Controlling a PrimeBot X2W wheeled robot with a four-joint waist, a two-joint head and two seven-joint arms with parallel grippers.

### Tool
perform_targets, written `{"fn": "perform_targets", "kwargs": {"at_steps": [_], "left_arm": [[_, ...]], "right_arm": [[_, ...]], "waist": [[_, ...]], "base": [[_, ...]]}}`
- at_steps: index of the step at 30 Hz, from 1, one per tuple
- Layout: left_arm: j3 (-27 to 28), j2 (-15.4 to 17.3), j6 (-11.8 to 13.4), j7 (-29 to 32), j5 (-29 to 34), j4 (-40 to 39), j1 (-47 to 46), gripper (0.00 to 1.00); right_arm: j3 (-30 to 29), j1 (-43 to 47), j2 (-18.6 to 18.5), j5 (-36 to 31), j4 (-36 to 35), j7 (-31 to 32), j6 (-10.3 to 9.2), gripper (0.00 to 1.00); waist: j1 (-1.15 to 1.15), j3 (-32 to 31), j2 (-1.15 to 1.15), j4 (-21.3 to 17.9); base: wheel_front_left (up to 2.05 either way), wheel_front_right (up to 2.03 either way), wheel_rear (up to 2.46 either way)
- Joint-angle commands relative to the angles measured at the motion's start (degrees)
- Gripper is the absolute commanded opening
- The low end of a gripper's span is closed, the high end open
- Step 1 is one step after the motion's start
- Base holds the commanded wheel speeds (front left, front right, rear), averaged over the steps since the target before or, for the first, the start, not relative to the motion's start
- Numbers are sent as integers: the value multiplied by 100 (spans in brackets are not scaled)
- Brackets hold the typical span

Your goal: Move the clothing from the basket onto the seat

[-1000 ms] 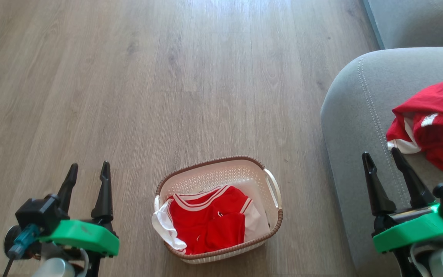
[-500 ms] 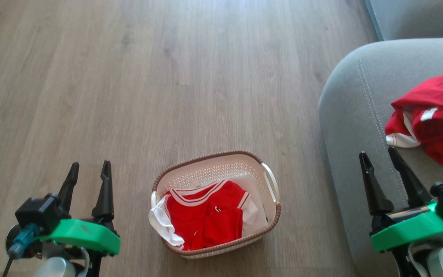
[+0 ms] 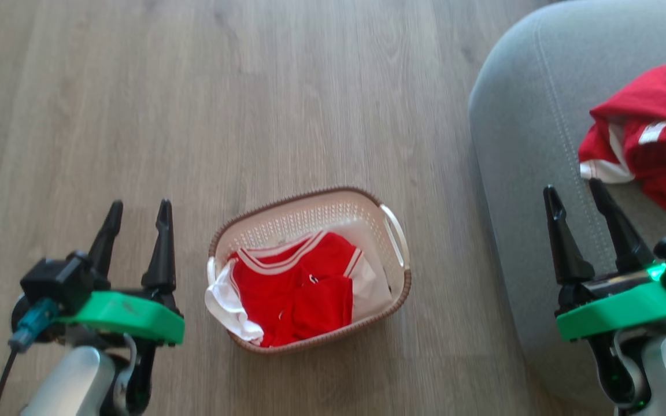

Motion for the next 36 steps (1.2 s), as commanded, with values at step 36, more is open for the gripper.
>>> {"fn": "perform_targets", "kwargs": {"at_steps": [36], "left_arm": [[-588, -295, -973, 463, 267, 1416, -2473, 100]], "right_arm": [[139, -1295, 291, -333, -499, -388, 41, 100]], "waist": [[0, 2783, 0, -373]], "base": [[0, 0, 0]]}}
